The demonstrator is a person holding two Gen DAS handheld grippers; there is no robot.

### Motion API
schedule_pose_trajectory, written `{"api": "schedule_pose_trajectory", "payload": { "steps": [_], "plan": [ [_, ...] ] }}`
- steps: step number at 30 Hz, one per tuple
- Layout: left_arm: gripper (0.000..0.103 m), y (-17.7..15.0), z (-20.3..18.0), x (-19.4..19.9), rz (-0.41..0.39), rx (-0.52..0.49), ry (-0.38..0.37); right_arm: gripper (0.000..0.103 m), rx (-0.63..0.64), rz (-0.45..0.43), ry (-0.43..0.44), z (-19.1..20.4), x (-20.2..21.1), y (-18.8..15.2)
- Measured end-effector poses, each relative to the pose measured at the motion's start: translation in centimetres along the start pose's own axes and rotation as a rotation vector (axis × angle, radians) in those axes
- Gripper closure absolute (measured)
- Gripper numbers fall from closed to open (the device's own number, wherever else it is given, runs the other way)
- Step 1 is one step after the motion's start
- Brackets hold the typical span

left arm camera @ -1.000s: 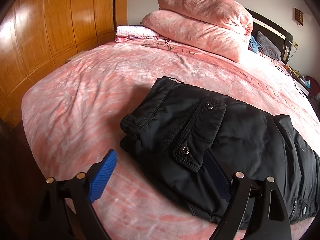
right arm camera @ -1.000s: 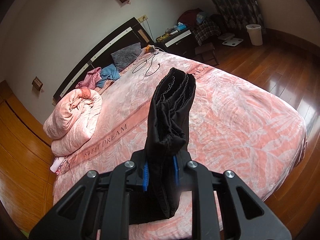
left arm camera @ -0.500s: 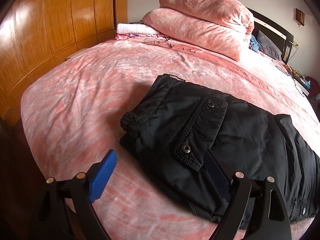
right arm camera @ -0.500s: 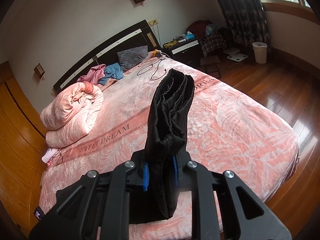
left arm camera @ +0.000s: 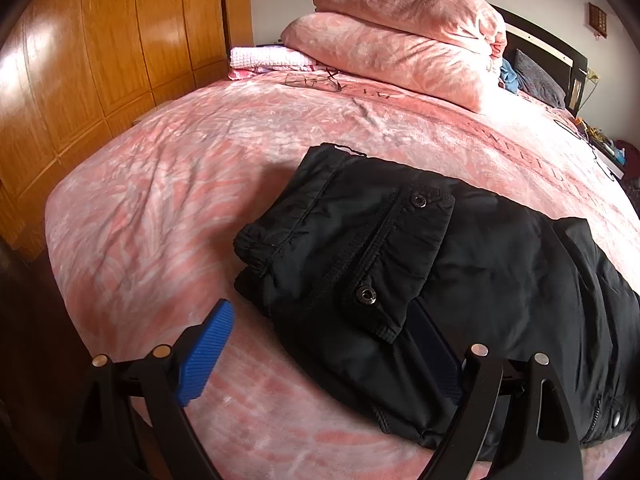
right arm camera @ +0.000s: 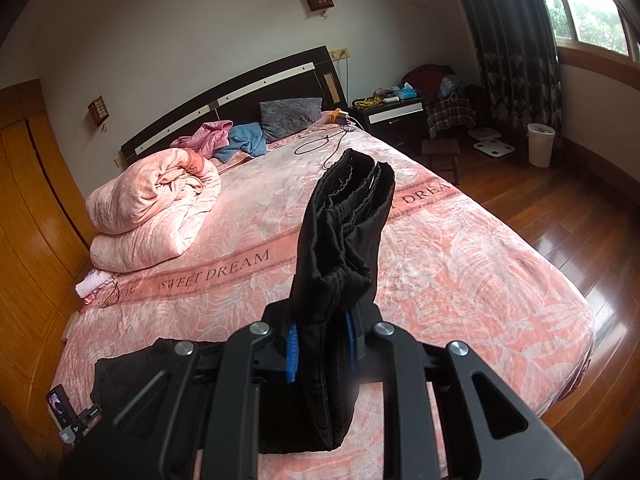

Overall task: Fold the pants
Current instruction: 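Hold the pant leg raised above the bed with right gripper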

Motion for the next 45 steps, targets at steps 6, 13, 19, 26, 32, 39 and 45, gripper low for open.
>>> {"api": "schedule_pose_trajectory", "payload": {
  "steps": [6, 13, 19, 26, 32, 39, 45],
  "plan": [
    [0.014, 0.0, -0.1, -0.1, 0.002, -0.002, 0.002, 0.086, 0.025, 0.001, 0.007, 1.0, -0.1, 0.2],
    [0.014, 0.0, -0.2, -0.1, 0.001, -0.008, -0.006, 0.086, 0.071, -0.009, 0.001, 2.6, 0.4, 0.3],
    [0.014, -0.1, -0.1, 0.0, -0.001, -0.007, -0.02, 0.086, 0.102, -0.008, -0.004, 4.1, 0.6, 0.4],
    [0.014, -0.1, 0.2, 0.0, 0.003, 0.009, -0.03, 0.086, 0.13, 0.008, 0.001, 5.8, 0.6, 0.5],
    [0.013, -0.1, 0.4, 0.1, -0.004, 0.02, -0.038, 0.086, 0.153, 0.025, -0.005, 7.0, 0.4, 0.3],
    [0.013, -0.1, 0.2, 0.1, -0.003, 0.011, -0.049, 0.086, 0.182, 0.046, -0.018, 8.4, -0.1, -0.2],
    [0.013, -0.2, -0.1, 0.5, -0.021, -0.004, -0.06, 0.086, 0.22, 0.064, -0.023, 10.1, -0.7, -0.7]
  ]
}}
Point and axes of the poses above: each gripper's, at about its wrist camera, not at the fingertips, and x roughly against the way its jaws point, z to its left, y to its top, the point moved 3 cm from there along -x, roughly the way its jaws point, and after that the axes turned 1 degree about y, right-handed, at the moved point
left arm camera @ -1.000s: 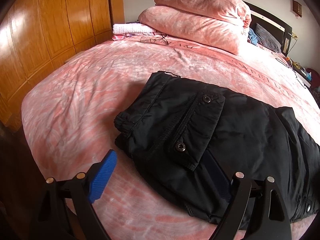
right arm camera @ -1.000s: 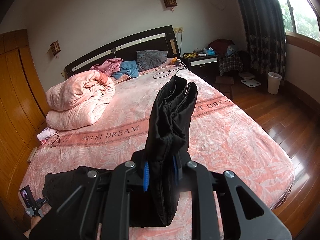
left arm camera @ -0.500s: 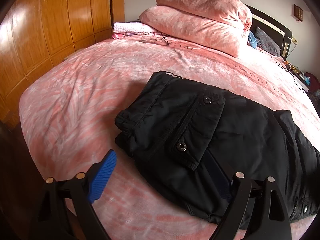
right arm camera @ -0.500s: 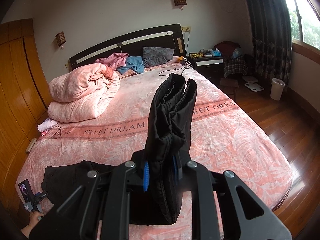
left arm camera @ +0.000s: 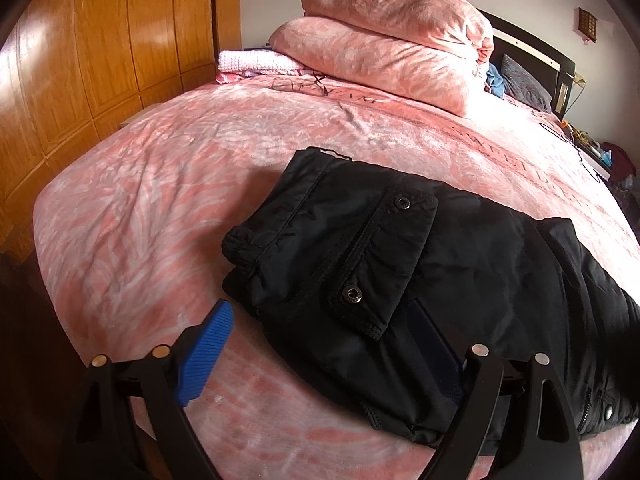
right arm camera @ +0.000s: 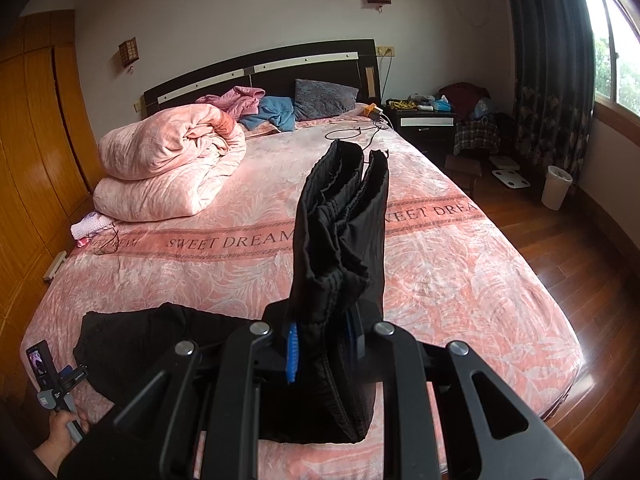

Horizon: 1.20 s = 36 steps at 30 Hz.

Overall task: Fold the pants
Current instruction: 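Hold the pant leg raised above the bed with right gripper, then lower the held pant leg onto the folded pants with right gripper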

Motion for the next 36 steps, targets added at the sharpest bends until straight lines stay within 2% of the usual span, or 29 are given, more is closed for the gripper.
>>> {"api": "schedule_pose_trajectory", "payload": {
  "steps": [22, 36],
  "plan": [
    [0.013, -0.1, 0.4, -0.1, 0.009, 0.03, -0.036, 0.086, 0.133, 0.066, 0.019, 7.8, -2.9, -1.6],
    [0.013, -0.2, 0.3, -0.1, 0.01, 0.03, -0.044, 0.086, 0.222, 0.114, 0.028, 11.9, -5.2, -3.9]
  ]
}}
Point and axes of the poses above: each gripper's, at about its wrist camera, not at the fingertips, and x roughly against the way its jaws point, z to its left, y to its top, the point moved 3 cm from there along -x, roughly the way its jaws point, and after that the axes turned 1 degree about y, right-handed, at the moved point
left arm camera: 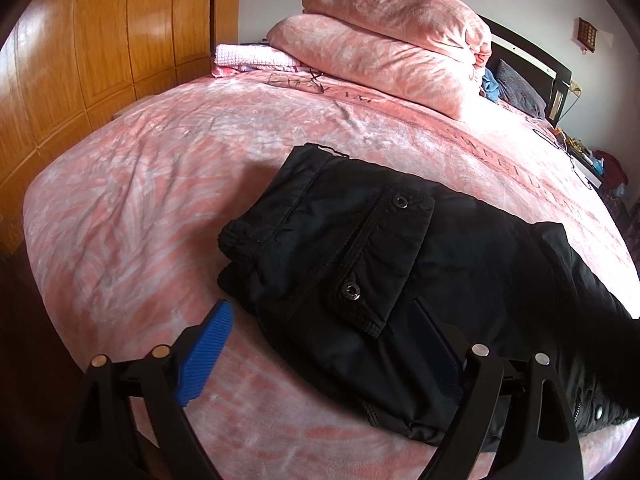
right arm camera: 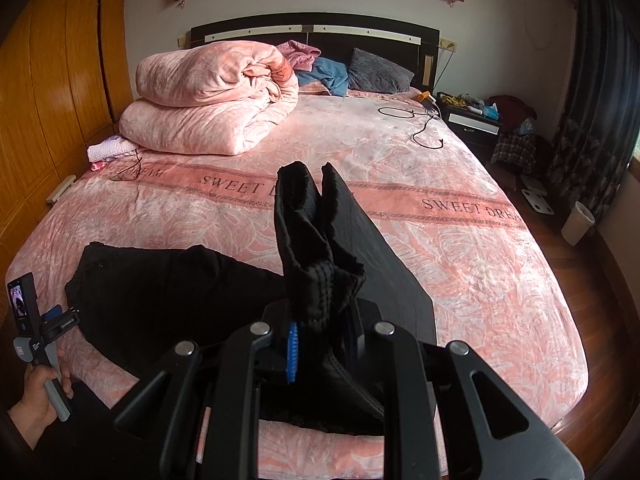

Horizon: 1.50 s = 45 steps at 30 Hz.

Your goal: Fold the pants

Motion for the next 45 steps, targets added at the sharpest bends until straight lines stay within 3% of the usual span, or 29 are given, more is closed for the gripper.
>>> {"api": "schedule_pose_trajectory", "payload": {
  "steps": [22, 35, 45],
  "plan": [
    [0.013, -0.1, 0.6, -0.3, 0.016, 0.018, -0.008, 0.086, 0.061, 0.008, -0.01, 3.1, -2.1, -0.8],
    [0.013, -0.1, 0.9, -0.8, 0.038, 0.041, -0.033, 0.086, 0.182, 0.052, -0.048, 7.4, -5.3, -2.3],
    [0.013, -0.2, 1.6, -1.1, 0.055, 0.073, -0.062, 0.086, 0.339, 0.072, -0.128, 11.4, -8.3, -5.1]
  ]
}}
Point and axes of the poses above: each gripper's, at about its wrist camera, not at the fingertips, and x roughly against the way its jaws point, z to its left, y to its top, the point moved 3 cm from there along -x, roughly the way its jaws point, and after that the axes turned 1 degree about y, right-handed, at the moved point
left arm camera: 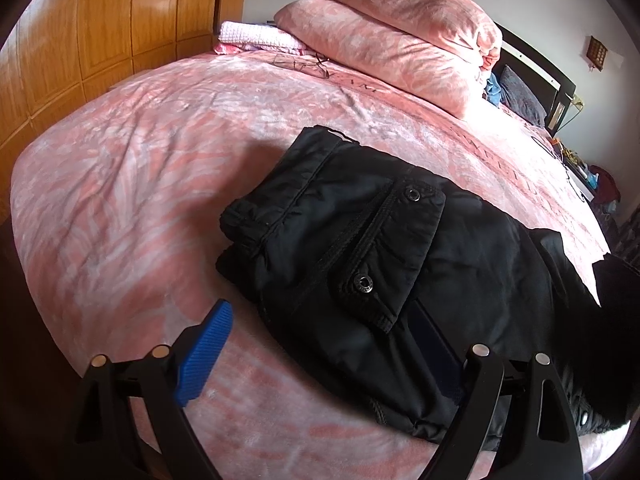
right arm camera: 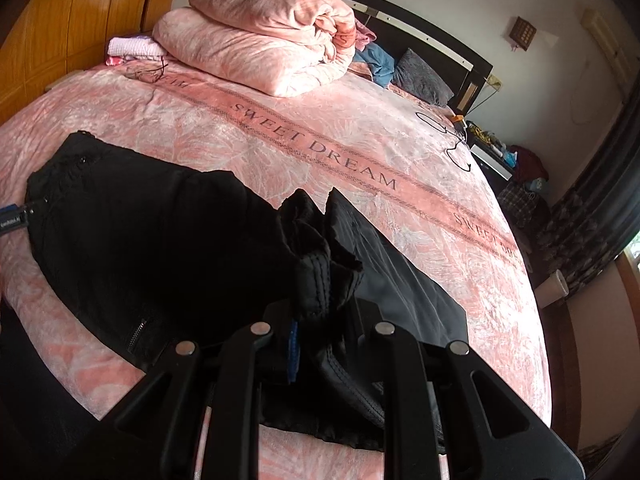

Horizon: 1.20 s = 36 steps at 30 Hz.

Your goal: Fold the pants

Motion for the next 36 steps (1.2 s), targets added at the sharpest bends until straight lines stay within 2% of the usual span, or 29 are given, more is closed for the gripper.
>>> {"api": "schedule_pose_trajectory", "payload": {
  "steps": [16, 22, 23, 25, 27, 29, 30, 31, 33, 35, 36],
  "plan": [
    [0.013, -0.1, 0.6, -0.1, 0.009, 0.028, -0.03, 0.087, 0.27, 0.041, -0.168, 8.0, -4.7, -3.8],
    [0.013, -0.1, 0.7, -0.1, 0.008, 0.032, -0.031, 0.084, 0.299, 0.072, -0.168, 9.6, -6.8, -5.2],
    [0.013, -0.1, 0.7, -0.2, 0.01, 0.034, -0.031, 0.083, 0.291, 0.077, -0.158, 9.6, -6.9, -5.3],
    [0.013, -0.1, 0.8, -0.3, 0.015, 0.038, -0.034, 0.071, 0.283, 0.081, -0.134, 9.6, -7.1, -5.4],
    [0.013, 0.0, 0.9, -0.3, 0.018, 0.043, -0.037, 0.063, 0.272, 0.084, -0.098, 9.5, -6.9, -5.2],
    [0.013, -0.1, 1.0, -0.3, 0.018, 0.046, -0.039, 0.059, 0.262, 0.095, -0.065, 9.3, -6.5, -5.0],
    [0.013, -0.1, 1.0, -0.3, 0.017, 0.047, -0.041, 0.053, 0.252, 0.096, -0.04, 9.1, -6.1, -4.7],
    [0.013, -0.1, 1.0, -0.2, 0.017, 0.048, -0.042, 0.043, 0.236, 0.095, -0.004, 8.9, -5.5, -4.4],
    [0.013, -0.1, 1.1, -0.3, 0.019, 0.051, -0.044, 0.029, 0.151, 0.103, 0.111, 8.0, -4.1, -3.3],
    [0.013, -0.1, 1.2, -0.2, 0.02, 0.059, -0.053, 0.027, 0.015, 0.112, 0.238, 6.0, -3.1, -1.7],
    [0.013, -0.1, 1.3, -0.2, 0.019, 0.065, -0.057, 0.027, -0.067, 0.119, 0.268, 4.6, -2.9, -1.1]
  ]
}}
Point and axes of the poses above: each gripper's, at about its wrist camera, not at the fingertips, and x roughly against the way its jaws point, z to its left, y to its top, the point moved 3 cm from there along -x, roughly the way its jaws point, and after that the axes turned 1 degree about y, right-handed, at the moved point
